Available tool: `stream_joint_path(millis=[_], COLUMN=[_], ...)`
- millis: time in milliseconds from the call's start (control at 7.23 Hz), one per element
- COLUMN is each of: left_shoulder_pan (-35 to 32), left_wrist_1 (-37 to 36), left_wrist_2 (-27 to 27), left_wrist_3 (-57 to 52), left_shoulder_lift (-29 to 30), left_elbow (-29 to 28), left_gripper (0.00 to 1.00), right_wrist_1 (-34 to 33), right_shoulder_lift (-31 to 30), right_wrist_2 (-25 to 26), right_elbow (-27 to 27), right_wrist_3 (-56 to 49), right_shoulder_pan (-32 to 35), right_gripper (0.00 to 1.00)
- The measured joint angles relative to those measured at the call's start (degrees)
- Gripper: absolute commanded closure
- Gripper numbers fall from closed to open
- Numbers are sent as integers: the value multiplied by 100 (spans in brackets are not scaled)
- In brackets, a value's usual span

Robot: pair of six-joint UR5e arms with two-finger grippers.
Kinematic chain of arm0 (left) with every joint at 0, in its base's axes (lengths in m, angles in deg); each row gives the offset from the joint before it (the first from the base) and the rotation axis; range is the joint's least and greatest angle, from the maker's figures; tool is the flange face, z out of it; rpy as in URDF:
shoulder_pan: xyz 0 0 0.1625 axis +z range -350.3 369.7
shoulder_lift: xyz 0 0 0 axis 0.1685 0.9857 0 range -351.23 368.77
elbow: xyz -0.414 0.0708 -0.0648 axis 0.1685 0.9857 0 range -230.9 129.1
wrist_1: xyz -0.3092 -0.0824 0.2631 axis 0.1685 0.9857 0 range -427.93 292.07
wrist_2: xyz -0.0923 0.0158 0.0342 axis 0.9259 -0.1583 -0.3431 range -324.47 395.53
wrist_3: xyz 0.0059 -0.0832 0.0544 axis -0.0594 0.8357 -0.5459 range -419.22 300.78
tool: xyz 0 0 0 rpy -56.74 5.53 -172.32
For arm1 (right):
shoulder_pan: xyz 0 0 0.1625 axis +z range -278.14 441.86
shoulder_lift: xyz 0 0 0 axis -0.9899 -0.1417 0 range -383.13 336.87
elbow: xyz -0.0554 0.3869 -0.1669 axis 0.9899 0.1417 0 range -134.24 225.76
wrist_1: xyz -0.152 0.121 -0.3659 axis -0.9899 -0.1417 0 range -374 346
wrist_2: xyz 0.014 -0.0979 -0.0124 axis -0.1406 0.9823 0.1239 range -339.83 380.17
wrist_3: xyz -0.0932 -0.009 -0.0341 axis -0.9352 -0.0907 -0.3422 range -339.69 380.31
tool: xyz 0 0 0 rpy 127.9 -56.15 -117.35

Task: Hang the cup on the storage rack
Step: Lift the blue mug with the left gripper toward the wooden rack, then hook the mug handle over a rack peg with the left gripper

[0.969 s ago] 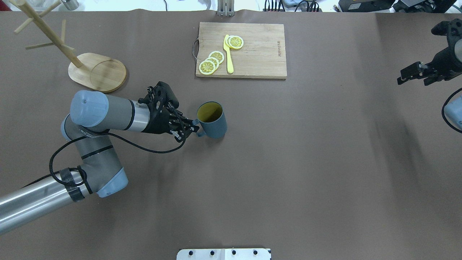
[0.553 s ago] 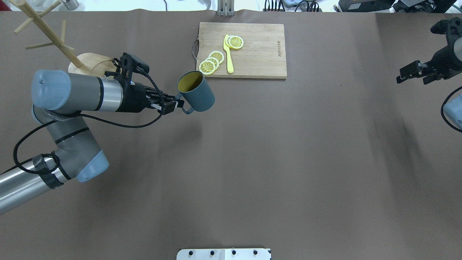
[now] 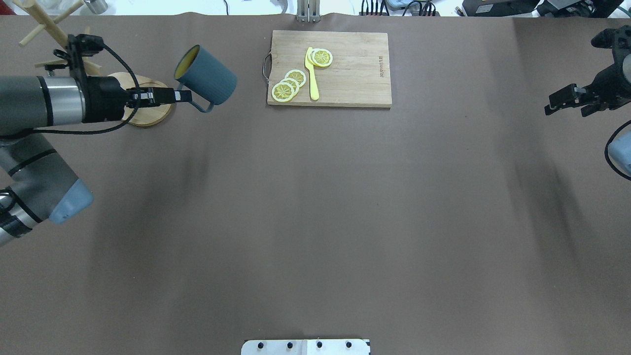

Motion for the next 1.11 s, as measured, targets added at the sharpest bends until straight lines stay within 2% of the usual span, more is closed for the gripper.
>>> stream_joint_path(millis=[277,553,830,1107], left_shoulder_pan=[-244,-368,-504,-526], left_wrist_1=[625,1429,2361,2765], left_wrist_2=[-302,-747,-1013,-1520], left_wrist_3=[1193,2658,4211,5694], left_shoulder_lift=[-248,-332,-194,59], left_elbow=[-118,-566,-1274,-1678], left_gripper=[100,100,100,100], right_wrist_1=[14,28,33,39], right_shoulder_lift=[1,13,23,26], right_wrist_2=[5,10,31,43], right_elbow=[13,12,14,3], right_wrist_3=[-7,-6,-10,-10], right_shoulder_pan=[9,11,10,10], right_gripper=[0,0,0,0])
